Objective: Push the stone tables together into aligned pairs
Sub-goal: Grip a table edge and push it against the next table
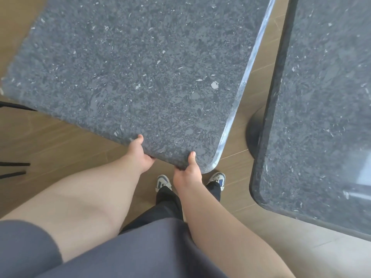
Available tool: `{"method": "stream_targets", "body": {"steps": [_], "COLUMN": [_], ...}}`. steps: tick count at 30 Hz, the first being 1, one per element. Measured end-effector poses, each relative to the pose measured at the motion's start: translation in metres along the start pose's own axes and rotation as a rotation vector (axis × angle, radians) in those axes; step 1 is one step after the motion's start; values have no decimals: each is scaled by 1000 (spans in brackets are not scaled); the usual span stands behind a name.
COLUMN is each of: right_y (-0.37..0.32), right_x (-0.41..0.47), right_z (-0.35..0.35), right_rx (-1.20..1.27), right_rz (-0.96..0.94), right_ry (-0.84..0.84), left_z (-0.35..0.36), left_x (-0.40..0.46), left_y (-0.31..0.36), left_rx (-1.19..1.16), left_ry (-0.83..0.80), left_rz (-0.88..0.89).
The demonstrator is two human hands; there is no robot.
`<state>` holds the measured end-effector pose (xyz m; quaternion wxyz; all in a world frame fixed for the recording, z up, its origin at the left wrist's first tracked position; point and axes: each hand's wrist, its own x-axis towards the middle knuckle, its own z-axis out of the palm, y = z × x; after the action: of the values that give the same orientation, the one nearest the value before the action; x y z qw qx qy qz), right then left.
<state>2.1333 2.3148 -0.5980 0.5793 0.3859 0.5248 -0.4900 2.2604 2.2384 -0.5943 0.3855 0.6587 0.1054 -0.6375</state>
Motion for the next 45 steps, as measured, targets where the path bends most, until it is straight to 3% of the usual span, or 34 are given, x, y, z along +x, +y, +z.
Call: {"method": "stream_targets", "body": {"steps": [18,28,31,35,45], "right_y": [-130,-101,-73,-43,-45], "right_x": [6,13,4,-5,12], "right_z": [-14,-20,-11,23,25], "right_rx": [-18,-2,42,64,-62], "right_rz": [-23,-130,-92,-3,-12], "right_ry": [-56,-37,-22,-134,-103], "left_z": [86,47,36,35,43], "left_x": [-20,-11,-5,2,8], "left_y": [-77,-58,-47,-28,-33], "left_rx": [-45,-60,-65,-97,-38], "left_ry": [79,-141,-109,-94,-75], "left_rz": [-9,-170,-146,-57,-48]}}
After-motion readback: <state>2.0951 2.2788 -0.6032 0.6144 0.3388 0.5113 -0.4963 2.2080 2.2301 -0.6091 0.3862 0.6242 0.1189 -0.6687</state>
